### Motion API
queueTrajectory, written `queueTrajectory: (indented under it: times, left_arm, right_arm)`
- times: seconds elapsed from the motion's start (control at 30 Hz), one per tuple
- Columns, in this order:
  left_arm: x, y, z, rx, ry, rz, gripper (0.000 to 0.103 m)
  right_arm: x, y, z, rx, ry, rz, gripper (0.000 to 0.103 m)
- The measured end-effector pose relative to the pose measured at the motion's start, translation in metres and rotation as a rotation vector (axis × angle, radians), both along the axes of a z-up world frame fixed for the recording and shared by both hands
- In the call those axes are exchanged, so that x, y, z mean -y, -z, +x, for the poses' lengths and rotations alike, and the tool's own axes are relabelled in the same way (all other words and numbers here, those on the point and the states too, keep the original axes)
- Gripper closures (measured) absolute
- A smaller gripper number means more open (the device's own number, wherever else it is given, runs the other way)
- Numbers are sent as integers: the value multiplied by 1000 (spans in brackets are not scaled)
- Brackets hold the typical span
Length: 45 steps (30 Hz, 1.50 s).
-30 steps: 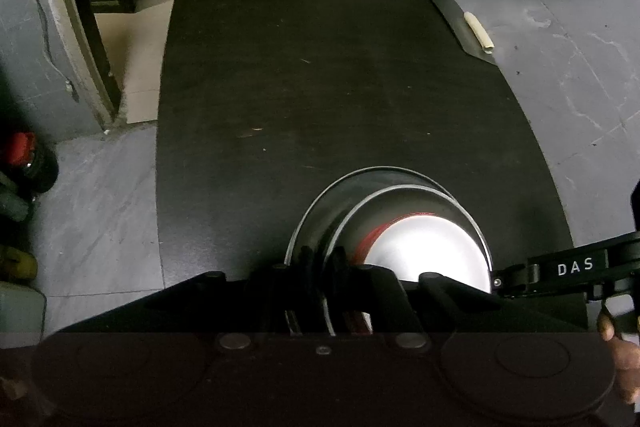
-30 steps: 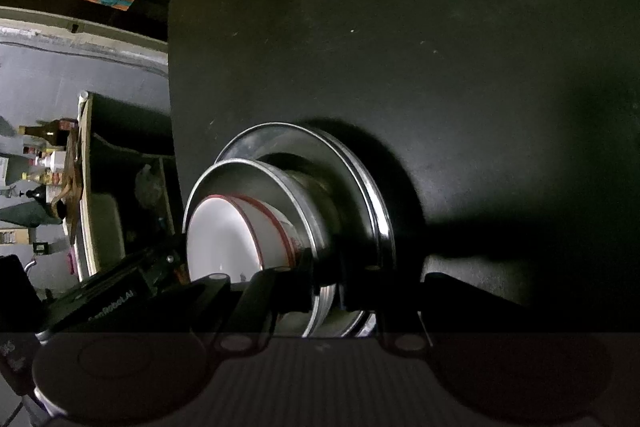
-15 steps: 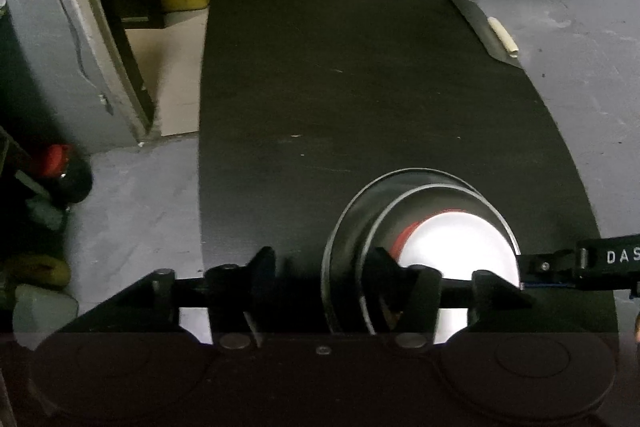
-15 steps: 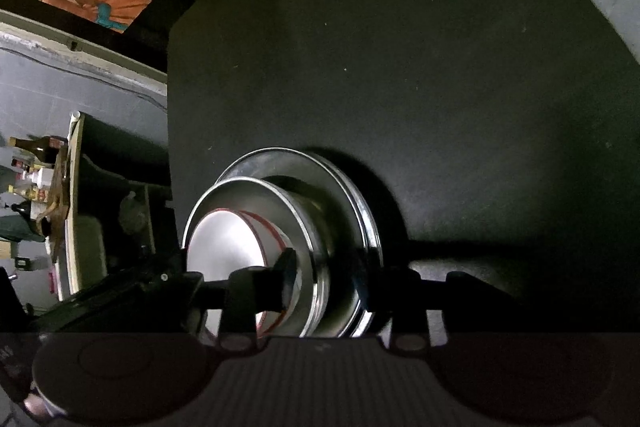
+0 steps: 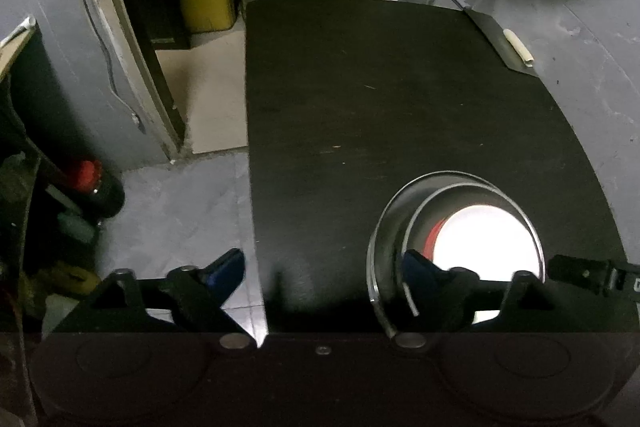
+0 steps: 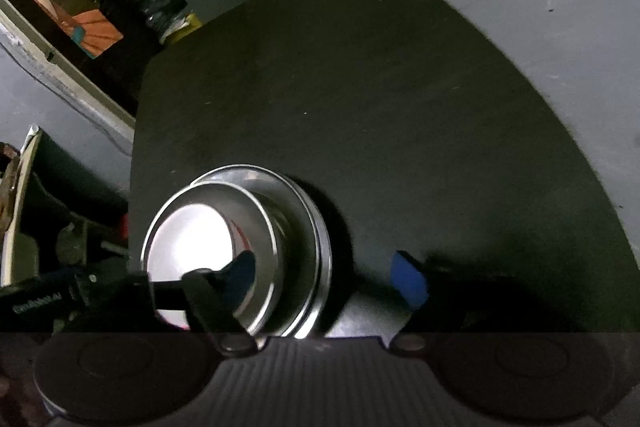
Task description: Organize plates and bowls
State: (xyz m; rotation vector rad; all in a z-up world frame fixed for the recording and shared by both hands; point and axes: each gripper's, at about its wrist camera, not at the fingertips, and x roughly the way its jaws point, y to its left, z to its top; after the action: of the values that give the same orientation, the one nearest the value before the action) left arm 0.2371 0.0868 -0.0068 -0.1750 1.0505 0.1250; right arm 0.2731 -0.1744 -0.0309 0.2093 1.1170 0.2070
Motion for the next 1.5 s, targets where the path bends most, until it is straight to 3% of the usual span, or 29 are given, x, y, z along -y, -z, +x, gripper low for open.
queueTrajectory:
  times: [0.07,0.2,0.4,0.63,0.87,1.1,1.5]
  left_arm:
    - [-2,-4,-6,24,2,2,4]
    - [-5,-9,-20,66,23,1,1]
    - [-9,-9,-41,121,68,-11,1]
    - [-16,2,-79,252,65,-90,1]
    - [-16,10,-99,256,31,-117,1]
    - [-4,-2,-105,285,-13,-103,1]
    - [74,-15,-144,289,-99,-15,1]
  right_arm:
    - [-3,-1,-15,53,20,-40,10]
    - [-7,-3,-35,117,32,-101,0]
    - [-11,-4,-64,200,82,-94,0]
    - [-18,-11,-104,296,115,-147,0]
    - [-25,-24,-116,339,63,-167,0]
    - [-16,-30,-123,380,-31,-145,0]
    - [58,-27,-153,427,-107,-65,0]
